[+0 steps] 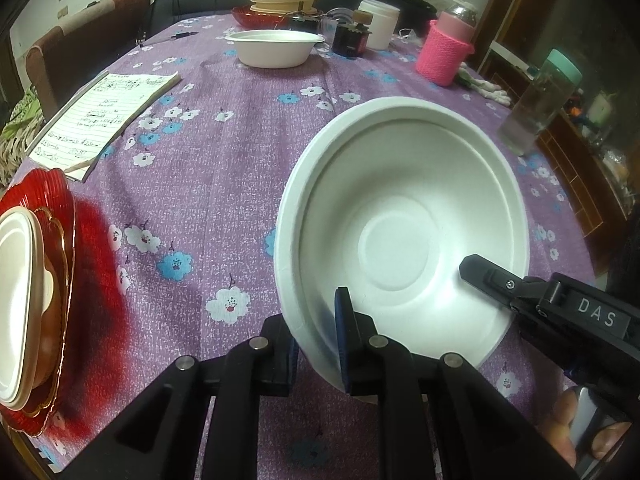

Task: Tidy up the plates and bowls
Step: 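Carry the white foam bowl with the left gripper toward the stacked plates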

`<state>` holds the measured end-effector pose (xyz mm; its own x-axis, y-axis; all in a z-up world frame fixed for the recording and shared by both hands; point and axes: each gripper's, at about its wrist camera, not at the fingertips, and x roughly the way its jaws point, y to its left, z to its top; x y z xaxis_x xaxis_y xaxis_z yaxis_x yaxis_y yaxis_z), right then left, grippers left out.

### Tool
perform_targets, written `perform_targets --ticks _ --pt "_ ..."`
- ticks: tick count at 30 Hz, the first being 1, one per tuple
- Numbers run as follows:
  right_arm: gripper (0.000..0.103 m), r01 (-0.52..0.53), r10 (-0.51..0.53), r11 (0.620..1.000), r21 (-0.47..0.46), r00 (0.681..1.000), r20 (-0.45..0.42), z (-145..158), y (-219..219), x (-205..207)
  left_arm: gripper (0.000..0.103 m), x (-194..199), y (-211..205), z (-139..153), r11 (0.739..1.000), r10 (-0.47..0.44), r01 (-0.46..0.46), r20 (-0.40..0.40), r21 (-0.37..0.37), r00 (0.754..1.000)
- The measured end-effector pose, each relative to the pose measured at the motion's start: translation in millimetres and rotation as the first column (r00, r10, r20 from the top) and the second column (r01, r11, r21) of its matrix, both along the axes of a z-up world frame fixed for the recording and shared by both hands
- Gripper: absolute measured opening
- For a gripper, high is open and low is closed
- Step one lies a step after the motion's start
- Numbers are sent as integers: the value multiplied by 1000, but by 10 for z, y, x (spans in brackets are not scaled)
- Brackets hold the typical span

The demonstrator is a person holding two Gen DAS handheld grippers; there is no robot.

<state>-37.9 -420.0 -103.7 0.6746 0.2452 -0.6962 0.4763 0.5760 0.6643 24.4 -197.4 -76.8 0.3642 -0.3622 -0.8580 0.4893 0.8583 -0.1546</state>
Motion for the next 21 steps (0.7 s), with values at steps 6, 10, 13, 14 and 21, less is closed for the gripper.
perform_targets --ticks 6,10,13,14,21 --pt "14 -9 9 1000 3 1000 1 7 31 21 16 11 51 -3 1000 8 -8 -5 -2 1000" --pt "14 -15 15 1000 8 1000 2 16 63 35 16 15 96 -6 1000 15 -15 -9 -4 1000" --pt "14 -24 24 1000 5 1000 2 30 108 63 17 20 132 -6 1000 24 -24 -10 -3 1000" --pt "14 -26 26 1000 4 1000 2 29 119 74 17 23 150 -7 1000 27 -27 -10 -3 1000" --pt "14 -45 45 999 -6 999 1 45 227 148 17 35 258 -20 999 44 -44 -15 -8 999"
